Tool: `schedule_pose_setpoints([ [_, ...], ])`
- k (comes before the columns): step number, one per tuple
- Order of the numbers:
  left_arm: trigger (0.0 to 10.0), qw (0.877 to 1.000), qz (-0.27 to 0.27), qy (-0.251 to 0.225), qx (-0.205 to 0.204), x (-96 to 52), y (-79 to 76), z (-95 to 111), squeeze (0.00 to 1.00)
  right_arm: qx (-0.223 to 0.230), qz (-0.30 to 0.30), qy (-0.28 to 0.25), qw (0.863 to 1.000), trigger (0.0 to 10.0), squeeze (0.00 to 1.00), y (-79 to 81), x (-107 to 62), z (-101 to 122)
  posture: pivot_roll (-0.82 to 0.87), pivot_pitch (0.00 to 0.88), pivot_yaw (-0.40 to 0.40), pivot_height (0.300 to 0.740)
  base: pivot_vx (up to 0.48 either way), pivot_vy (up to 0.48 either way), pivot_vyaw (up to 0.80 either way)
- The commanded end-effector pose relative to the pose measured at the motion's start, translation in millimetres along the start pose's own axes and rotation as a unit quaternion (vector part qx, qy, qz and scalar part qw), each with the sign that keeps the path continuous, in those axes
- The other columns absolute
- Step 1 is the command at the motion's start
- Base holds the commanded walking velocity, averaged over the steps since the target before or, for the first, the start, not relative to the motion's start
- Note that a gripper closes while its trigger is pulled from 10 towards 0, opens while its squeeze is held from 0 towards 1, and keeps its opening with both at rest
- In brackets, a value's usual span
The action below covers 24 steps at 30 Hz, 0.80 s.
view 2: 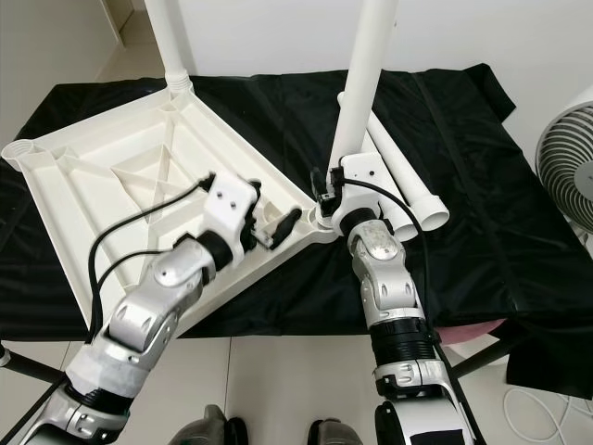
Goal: Building children table
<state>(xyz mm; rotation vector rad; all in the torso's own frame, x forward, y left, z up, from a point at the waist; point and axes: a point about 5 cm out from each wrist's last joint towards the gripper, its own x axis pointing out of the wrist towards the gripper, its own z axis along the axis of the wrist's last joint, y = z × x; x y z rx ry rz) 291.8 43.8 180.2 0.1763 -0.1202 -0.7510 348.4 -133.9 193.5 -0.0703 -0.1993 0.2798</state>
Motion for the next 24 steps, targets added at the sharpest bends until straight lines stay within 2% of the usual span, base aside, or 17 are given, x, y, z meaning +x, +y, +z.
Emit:
schedule_pose_setpoints([
  [1, 10.0, 0.999, -0.031, 0.013, -0.005, -3.0, -7.2, -8.0, 0.0, -0.01, 0.012, -0.002, 1.0, 10.0, 0.0, 3.6, 1.1, -2.4, -0.09, 0.101, 0.047, 0.74, 0.0, 0.0, 0.0],
  [13, 10.0, 0.995, -0.092, 0.03, -0.029, -8.0, -24.9, -15.7, 0.0, -0.063, 0.064, -0.02, 0.996, 10.0, 0.0, 16.7, -4.1, -5.9, -0.09, 0.091, 0.037, 0.74, 0.0, 0.0, 0.0],
  [17, 10.0, 0.994, -0.097, 0.032, -0.029, -8.1, -26.3, -16.5, 0.0, -0.069, 0.072, -0.025, 0.995, 10.0, 0.0, 18.7, -5.9, -6.2, -0.09, 0.091, 0.037, 0.74, 0.0, 0.0, 0.0],
  [21, 10.0, 0.993, -0.11, 0.033, -0.03, -7.8, -29.9, -16.8, 0.0, -0.094, 0.093, -0.027, 0.991, 10.0, 0.0, 21.0, -11.0, -13.2, -0.09, 0.087, 0.036, 0.74, 0.0, 0.0, 0.0],
  [24, 10.0, 0.993, -0.11, 0.034, -0.029, -7.6, -30.2, -16.4, 0.0, -0.093, 0.093, -0.024, 0.991, 10.0, 0.0, 19.7, -12.7, -16.0, -0.1, 0.091, 0.035, 0.74, 0.0, 0.0, 0.0],
])
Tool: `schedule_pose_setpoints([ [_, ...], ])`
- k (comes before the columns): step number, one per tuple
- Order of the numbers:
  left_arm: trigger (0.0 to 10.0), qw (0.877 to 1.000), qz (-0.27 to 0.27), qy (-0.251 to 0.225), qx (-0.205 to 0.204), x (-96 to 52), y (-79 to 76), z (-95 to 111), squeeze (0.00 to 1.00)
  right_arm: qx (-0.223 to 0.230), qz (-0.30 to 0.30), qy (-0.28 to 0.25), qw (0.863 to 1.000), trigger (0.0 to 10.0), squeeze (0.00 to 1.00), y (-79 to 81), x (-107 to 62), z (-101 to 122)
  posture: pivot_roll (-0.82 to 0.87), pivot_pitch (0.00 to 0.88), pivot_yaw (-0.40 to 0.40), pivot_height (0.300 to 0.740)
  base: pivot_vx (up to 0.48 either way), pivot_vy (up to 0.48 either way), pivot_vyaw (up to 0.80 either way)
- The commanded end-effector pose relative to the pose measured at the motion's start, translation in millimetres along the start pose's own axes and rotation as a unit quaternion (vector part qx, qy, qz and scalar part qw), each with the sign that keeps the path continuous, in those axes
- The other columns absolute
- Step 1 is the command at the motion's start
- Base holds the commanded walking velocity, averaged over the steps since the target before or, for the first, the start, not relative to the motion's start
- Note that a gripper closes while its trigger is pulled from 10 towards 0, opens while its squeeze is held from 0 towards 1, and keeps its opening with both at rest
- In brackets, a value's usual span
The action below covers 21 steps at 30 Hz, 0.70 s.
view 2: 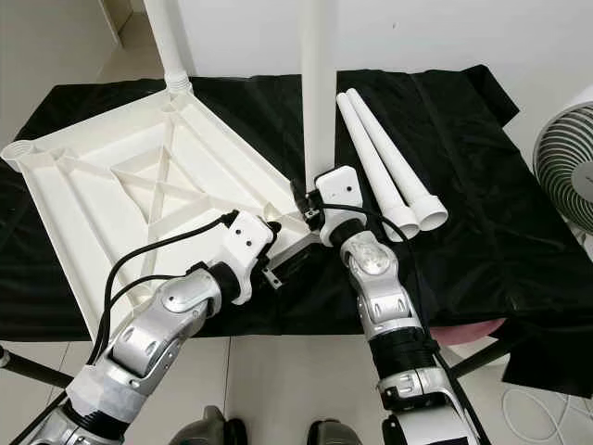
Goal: Building children table
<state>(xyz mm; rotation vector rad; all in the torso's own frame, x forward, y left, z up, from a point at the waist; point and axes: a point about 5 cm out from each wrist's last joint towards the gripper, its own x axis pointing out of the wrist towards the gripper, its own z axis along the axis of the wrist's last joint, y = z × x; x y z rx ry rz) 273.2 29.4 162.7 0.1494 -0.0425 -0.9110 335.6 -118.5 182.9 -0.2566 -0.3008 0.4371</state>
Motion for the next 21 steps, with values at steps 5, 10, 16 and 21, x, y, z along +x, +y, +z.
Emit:
schedule_pose_setpoints([
  [5, 10.0, 1.0, -0.027, 0.012, 0.001, -1.3, -3.2, -2.2, 0.0, 0.001, -0.005, 0.015, 1.0, 10.0, 0.0, -2.6, -5.7, -10.6, -0.1, 0.097, 0.032, 0.74, 0.0, 0.0, 0.0],
  [10, 10.0, 1.0, -0.028, 0.009, 0.001, -0.5, -4.1, -0.2, 0.0, 0.02, -0.038, 0.021, 0.999, 10.0, 0.0, -11.2, -6.0, -15.4, -0.1, 0.099, 0.032, 0.74, 0.0, 0.0, 0.0],
  [16, 10.0, 0.999, -0.031, 0.01, 0.003, -0.7, -4.5, 1.1, 0.0, 0.022, -0.05, 0.023, 0.998, 10.0, 0.0, -13.7, -3.7, -19.6, -0.1, 0.105, 0.034, 0.74, 0.0, 0.0, 0.0],
  [21, 10.0, 0.999, -0.032, 0.017, -0.001, -0.6, -5.2, 0.4, 0.0, 0.052, -0.053, -0.002, 0.997, 10.0, 0.0, -11.6, -1.7, -13.9, -0.1, 0.105, 0.034, 0.74, 0.0, 0.0, 0.0],
])
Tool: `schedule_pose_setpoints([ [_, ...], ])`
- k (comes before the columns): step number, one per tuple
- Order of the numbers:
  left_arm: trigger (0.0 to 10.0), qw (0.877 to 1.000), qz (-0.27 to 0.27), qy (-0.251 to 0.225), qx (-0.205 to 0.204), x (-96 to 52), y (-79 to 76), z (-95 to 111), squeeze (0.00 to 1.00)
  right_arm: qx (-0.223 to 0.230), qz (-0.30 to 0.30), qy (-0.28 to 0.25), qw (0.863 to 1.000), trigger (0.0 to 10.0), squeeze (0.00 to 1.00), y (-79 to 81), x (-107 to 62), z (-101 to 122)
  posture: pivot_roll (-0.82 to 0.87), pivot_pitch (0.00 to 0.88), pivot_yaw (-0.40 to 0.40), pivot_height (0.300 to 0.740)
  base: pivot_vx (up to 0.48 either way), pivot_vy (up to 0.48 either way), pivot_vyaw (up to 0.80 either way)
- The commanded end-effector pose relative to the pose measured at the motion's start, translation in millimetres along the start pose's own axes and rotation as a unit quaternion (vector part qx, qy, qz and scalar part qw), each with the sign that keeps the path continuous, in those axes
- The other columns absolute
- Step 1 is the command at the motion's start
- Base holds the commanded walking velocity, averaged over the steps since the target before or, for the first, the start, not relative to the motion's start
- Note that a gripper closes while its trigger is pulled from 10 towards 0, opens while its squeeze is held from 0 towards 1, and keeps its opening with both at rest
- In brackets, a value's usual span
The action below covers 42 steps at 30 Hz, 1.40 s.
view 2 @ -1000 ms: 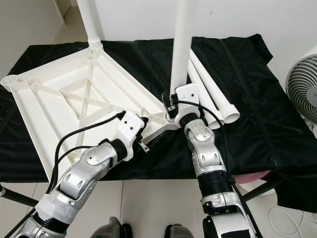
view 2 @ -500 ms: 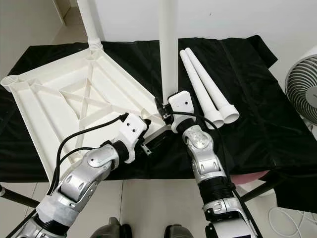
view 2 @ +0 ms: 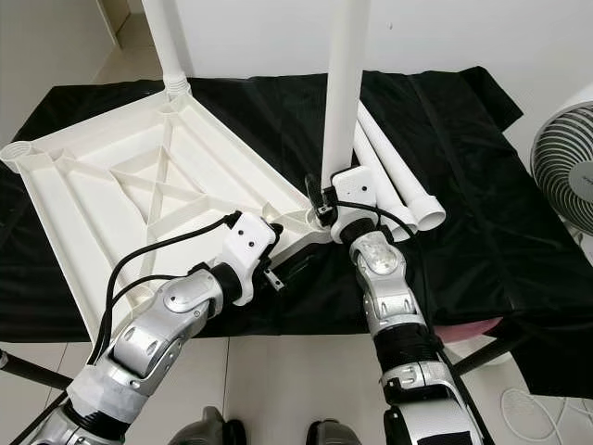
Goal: Building children table
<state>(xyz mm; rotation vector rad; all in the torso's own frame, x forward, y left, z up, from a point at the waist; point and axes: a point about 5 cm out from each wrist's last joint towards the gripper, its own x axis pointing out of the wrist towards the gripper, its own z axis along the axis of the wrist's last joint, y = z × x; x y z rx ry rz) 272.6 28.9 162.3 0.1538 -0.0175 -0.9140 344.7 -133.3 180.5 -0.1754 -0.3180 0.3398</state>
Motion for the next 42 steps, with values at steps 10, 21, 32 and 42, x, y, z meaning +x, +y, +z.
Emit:
schedule_pose_setpoints([
  [10, 10.0, 0.997, -0.033, 0.065, -0.011, 4.7, -5.2, -10.8, 0.0, 0.067, -0.052, -0.051, 0.995, 10.0, 0.0, -11.6, 1.3, 15.3, -0.1, 0.117, 0.04, 0.74, 0.0, 0.0, 0.0],
  [21, 10.0, 0.988, -0.031, 0.152, -0.007, 10.4, 1.2, -28.7, 0.0, 0.063, -0.078, -0.08, 0.992, 10.0, 0.0, -28.8, 4.4, 32.8, -0.11, 0.118, 0.048, 0.74, 0.0, 0.0, 0.0],
  [32, 10.0, 0.975, -0.146, 0.169, 0.007, -9.7, -11.5, -26.5, 0.0, 0.056, -0.084, -0.079, 0.992, 10.0, 0.0, -34.7, 2.9, 33.4, -0.11, 0.118, 0.051, 0.74, 0.0, 0.0, 0.0],
  [42, 10.0, 0.956, -0.185, 0.223, 0.041, -35.9, -7.3, -39.0, 0.0, 0.049, -0.082, -0.075, 0.993, 10.0, 0.0, -35.6, 3.3, 32.4, -0.11, 0.117, 0.053, 0.74, 0.0, 0.0, 0.0],
])
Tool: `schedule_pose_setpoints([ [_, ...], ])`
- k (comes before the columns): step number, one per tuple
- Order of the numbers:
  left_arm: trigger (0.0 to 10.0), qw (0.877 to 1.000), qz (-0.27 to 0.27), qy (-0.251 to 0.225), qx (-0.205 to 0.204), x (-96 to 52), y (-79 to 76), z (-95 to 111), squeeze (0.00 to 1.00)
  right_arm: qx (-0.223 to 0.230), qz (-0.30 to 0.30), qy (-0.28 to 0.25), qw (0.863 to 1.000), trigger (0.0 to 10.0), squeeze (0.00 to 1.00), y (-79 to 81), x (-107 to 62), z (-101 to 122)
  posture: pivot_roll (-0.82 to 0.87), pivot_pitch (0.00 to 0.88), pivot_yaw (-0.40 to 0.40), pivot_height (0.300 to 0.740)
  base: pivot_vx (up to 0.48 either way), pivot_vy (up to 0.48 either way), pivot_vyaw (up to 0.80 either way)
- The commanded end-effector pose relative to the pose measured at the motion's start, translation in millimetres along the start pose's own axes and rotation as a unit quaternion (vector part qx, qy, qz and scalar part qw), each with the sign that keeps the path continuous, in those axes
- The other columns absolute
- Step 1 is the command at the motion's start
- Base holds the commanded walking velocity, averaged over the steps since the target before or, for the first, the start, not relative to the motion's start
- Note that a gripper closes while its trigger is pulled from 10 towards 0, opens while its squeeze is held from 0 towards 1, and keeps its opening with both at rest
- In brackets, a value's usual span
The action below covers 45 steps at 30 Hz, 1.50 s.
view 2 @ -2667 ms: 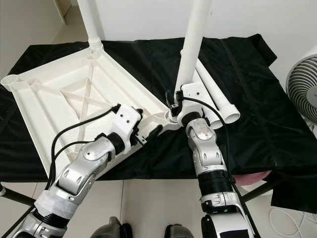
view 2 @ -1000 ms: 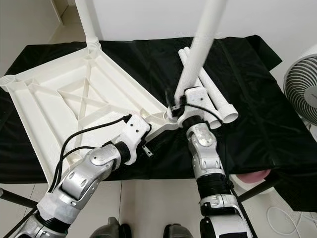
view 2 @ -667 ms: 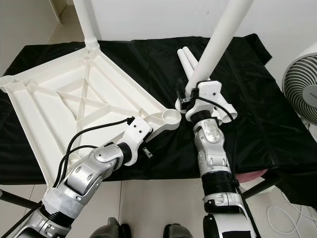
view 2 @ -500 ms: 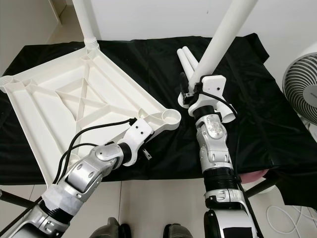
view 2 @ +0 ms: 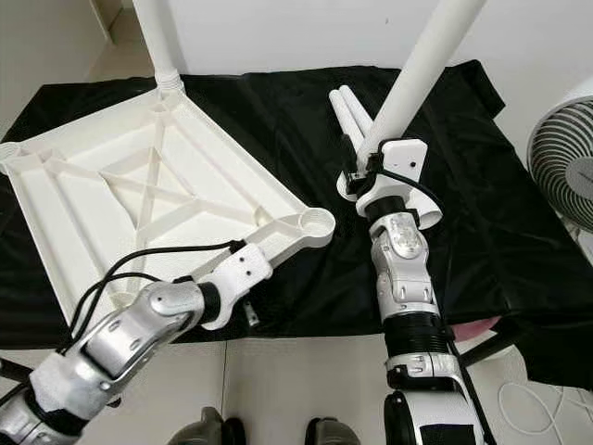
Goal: Building children table
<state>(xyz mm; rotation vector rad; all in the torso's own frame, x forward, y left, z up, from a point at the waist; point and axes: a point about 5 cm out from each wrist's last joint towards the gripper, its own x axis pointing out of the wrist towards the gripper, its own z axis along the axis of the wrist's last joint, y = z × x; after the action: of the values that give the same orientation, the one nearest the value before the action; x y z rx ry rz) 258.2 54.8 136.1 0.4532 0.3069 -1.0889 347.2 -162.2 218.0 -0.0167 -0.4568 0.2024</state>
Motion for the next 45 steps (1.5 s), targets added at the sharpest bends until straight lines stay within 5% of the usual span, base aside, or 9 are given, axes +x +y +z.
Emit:
schedule_pose_setpoints([
  [1, 10.0, 0.997, -0.078, 0.029, -0.011, -2.8, -8.3, -12.8, 0.0, -0.005, 0.004, -0.001, 1.0, 10.0, 0.0, 0.9, 1.2, 0.9, -0.11, 0.117, 0.053, 0.74, 0.0, 0.0, 0.0],
  [8, 9.3, 0.997, -0.069, 0.044, -0.012, -14.0, -2.7, -20.0, 0.0, -0.007, 0.005, 0.0, 1.0, 10.0, 0.0, 0.5, 2.0, 0.8, -0.11, 0.116, 0.046, 0.74, 0.0, 0.0, 0.0],
  [9, 7.5, 0.996, -0.07, 0.047, -0.016, -18.4, -2.1, -22.1, 0.0, -0.009, 0.006, 0.001, 1.0, 10.0, 0.0, 0.3, 1.9, 1.0, -0.11, 0.116, 0.048, 0.74, 0.0, 0.0, 0.0],
  [12, 7.1, 0.995, -0.072, 0.069, -0.013, -30.5, -2.5, -31.3, 0.0, -0.013, 0.007, 0.001, 1.0, 10.0, 0.0, -0.8, 1.5, 1.4, -0.11, 0.116, 0.046, 0.74, 0.0, 0.0, 0.0],
  [13, 7.1, 0.995, -0.072, 0.069, -0.013, -30.5, -2.5, -31.3, 0.0, -0.013, 0.007, 0.001, 1.0, 10.0, 0.0, -0.8, 1.5, 1.4, -0.11, 0.116, 0.046, 0.74, 0.0, 0.0, 0.0],
  [15, 10.0, 0.995, -0.065, 0.078, -0.009, -36.7, -1.1, -34.0, 0.0, -0.013, 0.01, 0.003, 1.0, 10.0, 0.0, -1.0, 1.1, 1.2, -0.11, 0.114, 0.043, 0.74, 0.0, 0.0, 0.0],
  [23, 10.0, 0.999, -0.012, 0.036, -0.01, -22.8, 11.6, -16.7, 0.0, -0.016, 0.04, 0.017, 0.999, 10.0, 0.0, 9.3, 1.3, -3.5, -0.11, 0.111, 0.037, 0.74, 0.0, 0.0, 0.0],
  [33, 10.0, 0.982, 0.087, -0.14, -0.087, 8.3, 19.3, 48.3, 0.0, -0.072, 0.152, 0.084, 0.982, 10.0, 0.0, 44.3, -9.7, -25.2, -0.12, 0.104, 0.037, 0.74, 0.0, 0.0, 0.0],
  [45, 10.0, 0.983, 0.105, -0.128, -0.08, 5.2, 20.9, 39.7, 0.0, -0.055, 0.177, 0.053, 0.981, 10.0, 0.0, 58.2, -8.2, -18.3, -0.1, 0.108, 0.031, 0.74, 0.0, 0.0, 0.0],
])
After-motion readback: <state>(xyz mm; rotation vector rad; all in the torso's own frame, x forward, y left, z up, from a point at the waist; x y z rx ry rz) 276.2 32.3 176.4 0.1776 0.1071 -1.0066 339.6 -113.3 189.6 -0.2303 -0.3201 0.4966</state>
